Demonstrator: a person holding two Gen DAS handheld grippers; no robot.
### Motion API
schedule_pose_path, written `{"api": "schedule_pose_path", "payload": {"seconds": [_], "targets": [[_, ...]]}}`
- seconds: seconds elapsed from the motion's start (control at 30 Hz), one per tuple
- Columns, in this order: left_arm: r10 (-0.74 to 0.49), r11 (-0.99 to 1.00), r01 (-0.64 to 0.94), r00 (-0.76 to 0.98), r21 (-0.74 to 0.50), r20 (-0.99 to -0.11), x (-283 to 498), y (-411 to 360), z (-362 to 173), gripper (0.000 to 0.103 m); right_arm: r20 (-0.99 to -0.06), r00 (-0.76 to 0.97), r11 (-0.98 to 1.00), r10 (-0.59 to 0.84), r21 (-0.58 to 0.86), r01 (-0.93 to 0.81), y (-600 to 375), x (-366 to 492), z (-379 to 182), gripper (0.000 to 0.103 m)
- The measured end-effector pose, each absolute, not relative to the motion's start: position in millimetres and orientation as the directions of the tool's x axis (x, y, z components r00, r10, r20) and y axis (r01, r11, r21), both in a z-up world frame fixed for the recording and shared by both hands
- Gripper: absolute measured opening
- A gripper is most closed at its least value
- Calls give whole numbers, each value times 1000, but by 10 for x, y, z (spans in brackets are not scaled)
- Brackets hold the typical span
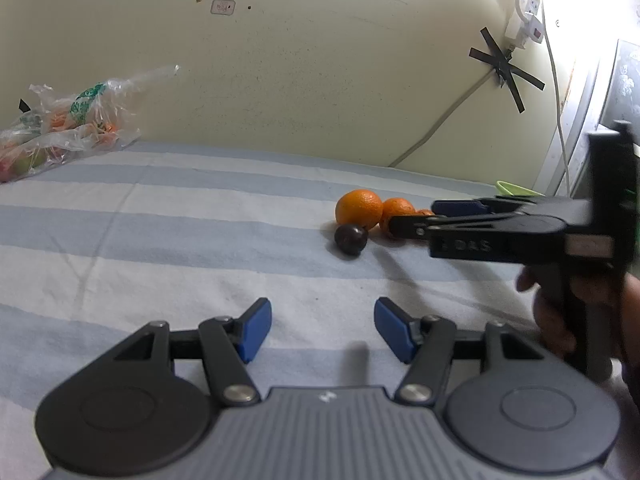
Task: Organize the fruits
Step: 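Move both tools back toward the mandarins and last dark tomato, then grasp a mandarin with the left tool while the right tool grasps the dark tomato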
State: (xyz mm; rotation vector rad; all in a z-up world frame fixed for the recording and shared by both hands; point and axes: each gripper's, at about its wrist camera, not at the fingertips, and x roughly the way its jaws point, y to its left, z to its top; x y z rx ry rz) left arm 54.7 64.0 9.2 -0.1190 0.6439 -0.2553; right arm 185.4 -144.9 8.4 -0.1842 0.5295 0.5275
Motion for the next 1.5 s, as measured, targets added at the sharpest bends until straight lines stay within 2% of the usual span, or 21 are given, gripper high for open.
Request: {"api": "schedule_pose_path", "payload": {"seconds": [0.2, 0.3, 0.33, 0.37, 0.47, 0.63, 0.73, 0.83, 0.93, 1.03, 1.17, 1.23, 1.27, 1.3, 1.4, 1.43, 1.5], "targets": [[-272, 962, 196, 769, -191, -578, 551, 645, 87, 58, -539, 708, 831, 456, -26, -556, -1537, 1929, 81, 56], [-271, 962, 196, 775, -191, -570, 540, 655, 89, 58, -523, 734, 846, 433, -44, -531, -1547, 1805, 83, 49], [-275, 961, 199, 781, -192, -561, 527, 660, 94, 59, -513, 754, 857, 411, -65, -512, -1565, 1738, 93, 25], [-280, 959, 206, 787, -193, -550, 509, 665, 102, 60, -506, 767, 863, 395, -83, -499, -1598, 1660, 105, 6], [-298, 954, 232, 793, -189, -532, 484, 640, 125, 65, -505, 744, 844, 438, -56, -534, -1716, 1463, 109, 8], [-310, 951, 263, 804, -163, -507, 579, 514, 195, 66, -518, 747, 852, 417, -63, -519, -1853, 1483, 80, 8], [-285, 956, 279, 827, -87, -485, 739, 433, 283, 66, -512, 748, 869, 423, -5, -495, -1962, 1591, 113, 17], [-237, 966, 256, 838, -30, -492, 1043, 445, 329, 66, -499, 759, 874, 417, -10, -486, -1976, 1629, 111, 27], [-212, 971, 239, 831, -14, -515, 1427, 502, 331, 66, -478, 765, 871, 432, 2, -490, -1969, 1705, 186, 28], [-288, 952, 296, 782, -78, -552, 1821, 511, 338, 67, -457, 766, 862, 453, 4, -507, -1851, 1889, 269, 42], [-461, 884, 401, 671, -239, -580, 2213, 449, 289, 73, -507, 718, 824, 477, -24, -566, -1595, 2126, 200, 46], [-499, 864, 411, 628, -289, -597, 2363, 420, 216, 69, -536, 709, 814, 458, -67, -577, -1452, 2227, 130, 46], [-502, 863, 408, 612, -299, -611, 2430, 406, 173, 65, -547, 693, 802, 469, -65, -594, -1402, 2276, 104, 53], [-502, 862, 401, 601, -309, -622, 2476, 397, 123, 63, -564, 676, 792, 475, -61, -608, -1353, 2318, 86, 53], [-523, 852, 387, 605, -353, -600, 2486, 454, 95, 52, -594, 650, 771, 474, -77, -633, -1238, 2357, 4, 47], [-513, 858, 377, 613, -348, -601, 2473, 481, 95, 39, -585, 657, 772, 475, -81, -630, -1233, 2338, 1, 45], [-521, 853, 368, 610, -370, -597, 2473, 546, 73, 40, -576, 661, 772, 481, -79, -631, -1244, 2313, 18, 44]]}}
